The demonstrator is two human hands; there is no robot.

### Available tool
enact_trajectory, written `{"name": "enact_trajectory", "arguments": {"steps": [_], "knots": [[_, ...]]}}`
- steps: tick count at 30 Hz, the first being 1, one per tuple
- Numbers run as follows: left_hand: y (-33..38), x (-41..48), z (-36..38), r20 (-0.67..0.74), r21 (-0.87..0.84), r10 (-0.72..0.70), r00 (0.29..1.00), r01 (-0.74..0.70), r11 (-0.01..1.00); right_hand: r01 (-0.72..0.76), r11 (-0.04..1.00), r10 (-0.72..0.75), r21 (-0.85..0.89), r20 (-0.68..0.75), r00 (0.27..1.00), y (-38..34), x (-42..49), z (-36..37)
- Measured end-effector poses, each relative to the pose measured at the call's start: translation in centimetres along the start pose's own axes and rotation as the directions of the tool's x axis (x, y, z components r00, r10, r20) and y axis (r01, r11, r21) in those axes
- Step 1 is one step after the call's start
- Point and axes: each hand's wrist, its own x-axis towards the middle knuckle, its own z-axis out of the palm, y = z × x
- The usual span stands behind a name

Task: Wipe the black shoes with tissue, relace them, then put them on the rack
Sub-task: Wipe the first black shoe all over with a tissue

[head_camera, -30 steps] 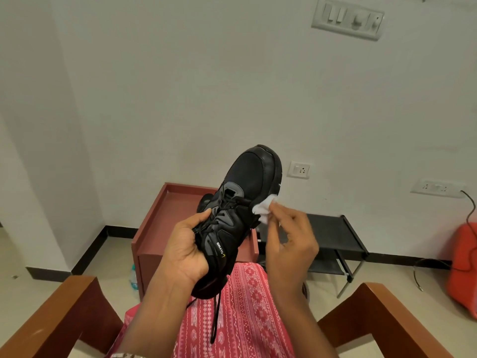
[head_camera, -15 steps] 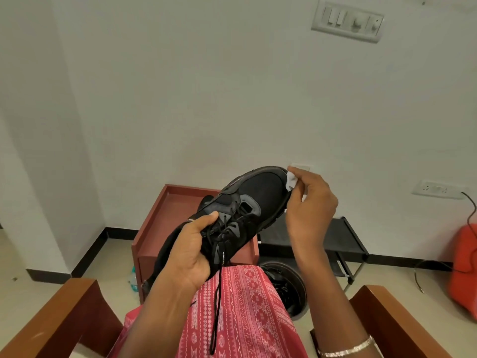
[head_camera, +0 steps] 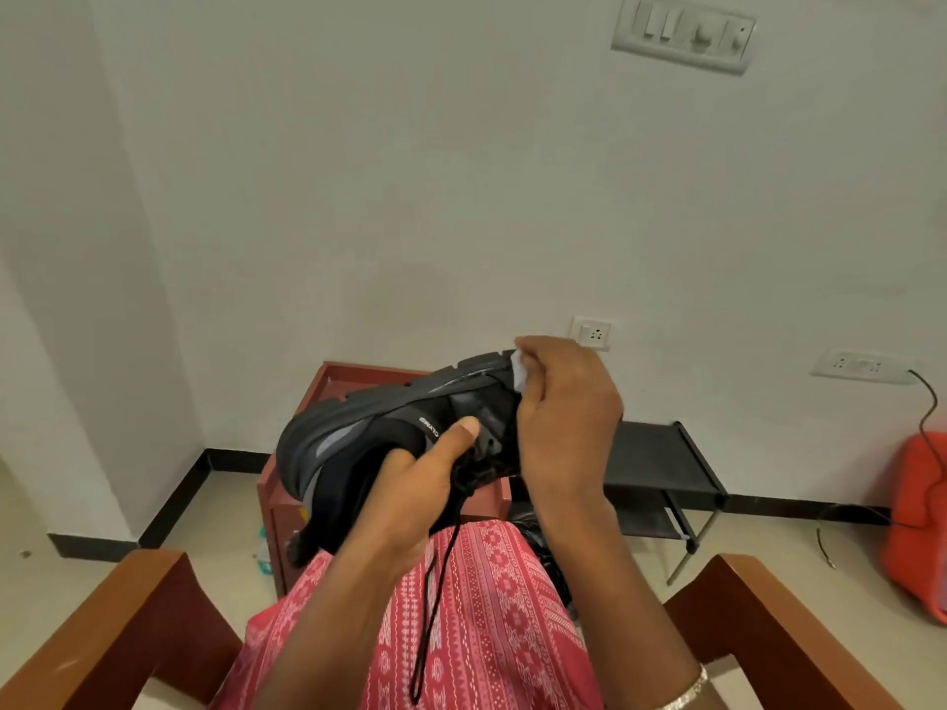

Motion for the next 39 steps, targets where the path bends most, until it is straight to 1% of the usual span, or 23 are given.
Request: {"name": "enact_trajectory", "arguments": {"steps": [2, 4, 6, 7, 9, 10, 12, 13, 14, 16, 19, 22, 24, 25, 26, 29, 32, 36, 37, 39], "knots": [[-0.5, 0.1, 0.2, -0.008, 0.047, 0.019, 1.0, -0.018, 0.999, 0.041, 0.999, -0.042, 0.004, 0.068, 0.997, -0.1, -1.1, 0.5], [-0.5, 0.5, -0.2, -0.026, 0.052, 0.033, 0.999, -0.032, 0.998, 0.101, 0.994, -0.104, 0.036, 0.109, 0.989, 0.2, -2.0, 0.7], [-0.4, 0.6, -0.6, -0.03, 0.057, 0.047, 0.998, -0.045, 0.997, 0.137, 0.989, -0.142, 0.051, 0.11, 0.984, 1.3, -2.4, 0.8], [-0.4, 0.6, -0.7, -0.037, 0.048, 0.048, 0.998, -0.046, 0.998, 0.128, 0.991, -0.131, 0.046, 0.095, 0.987, 2.0, -2.4, 0.6], [-0.4, 0.6, -1.0, -0.057, 0.017, 0.033, 0.998, -0.033, 0.999, 0.032, 0.999, -0.033, 0.024, 0.035, 0.999, 3.4, -2.2, 0.1], [-0.5, 0.6, -1.0, -0.06, 0.012, 0.028, 0.998, -0.028, 1.0, -0.052, 0.998, 0.052, 0.026, 0.001, 0.999, 4.0, -2.0, -0.2], [-0.5, 0.7, -1.0, -0.047, 0.023, 0.036, 0.998, -0.035, 0.999, -0.217, 0.975, 0.219, 0.048, -0.044, 0.975, 4.6, -1.8, -0.9], [-0.5, 0.6, -0.9, -0.043, 0.034, 0.041, 0.998, -0.04, 0.999, -0.264, 0.963, 0.267, 0.055, -0.057, 0.962, 4.6, -1.9, -1.0], [-0.5, 0.5, -0.8, -0.037, 0.054, 0.047, 0.998, -0.045, 0.998, -0.28, 0.958, 0.283, 0.059, -0.066, 0.957, 4.3, -2.0, -1.0], [-0.7, 0.4, -0.6, -0.021, 0.127, 0.056, 0.998, -0.053, 0.991, -0.245, 0.968, 0.248, 0.059, -0.071, 0.966, 3.0, -2.2, -0.5], [-0.9, -0.1, -0.3, -0.033, 0.326, 0.055, 0.998, -0.042, 0.944, -0.085, 0.994, 0.089, 0.067, -0.054, 0.995, 0.0, -3.1, 0.7], [-0.3, -0.6, -0.1, -0.093, 0.515, 0.023, 0.995, 0.028, 0.857, 0.1, 0.993, -0.098, 0.056, -0.03, 0.995, -1.3, -4.2, 1.3], [0.0, -0.6, -0.4, -0.11, 0.593, -0.002, 0.994, 0.067, 0.803, 0.143, 0.988, -0.142, 0.061, -0.029, 0.989, -0.1, -4.1, 1.3], [0.0, -0.6, -0.6, -0.105, 0.604, -0.016, 0.994, 0.077, 0.793, 0.132, 0.99, -0.131, 0.048, -0.031, 0.991, 0.9, -4.0, 1.2], [0.1, -0.7, -0.6, -0.084, 0.585, -0.016, 0.996, 0.063, 0.809, 0.098, 0.995, -0.097, 0.029, -0.038, 0.995, 1.9, -3.9, 1.0], [-1.1, 0.0, -1.0, -0.075, 0.491, 0.032, 0.997, 0.009, 0.871, -0.091, 0.995, 0.093, 0.029, -0.061, 0.994, 4.7, -3.3, 0.3], [-1.1, 0.2, -1.0, -0.054, 0.497, 0.017, 0.998, 0.012, 0.867, -0.254, 0.963, 0.26, 0.088, -0.063, 0.963, 5.7, -2.9, -0.5], [-1.2, 0.3, -1.1, -0.069, 0.57, 0.022, 0.997, 0.021, 0.821, -0.335, 0.936, 0.337, 0.109, 0.001, 0.941, 4.8, -1.8, -1.0], [-1.1, 0.2, -1.1, -0.065, 0.575, 0.018, 0.998, 0.023, 0.818, -0.336, 0.934, 0.336, 0.118, 0.02, 0.942, 4.2, -1.6, -1.0], [-0.8, 0.0, -0.9, -0.066, 0.59, -0.006, 0.998, 0.043, 0.806, -0.289, 0.948, 0.286, 0.136, 0.044, 0.957, 2.5, -1.5, -0.8]]}}
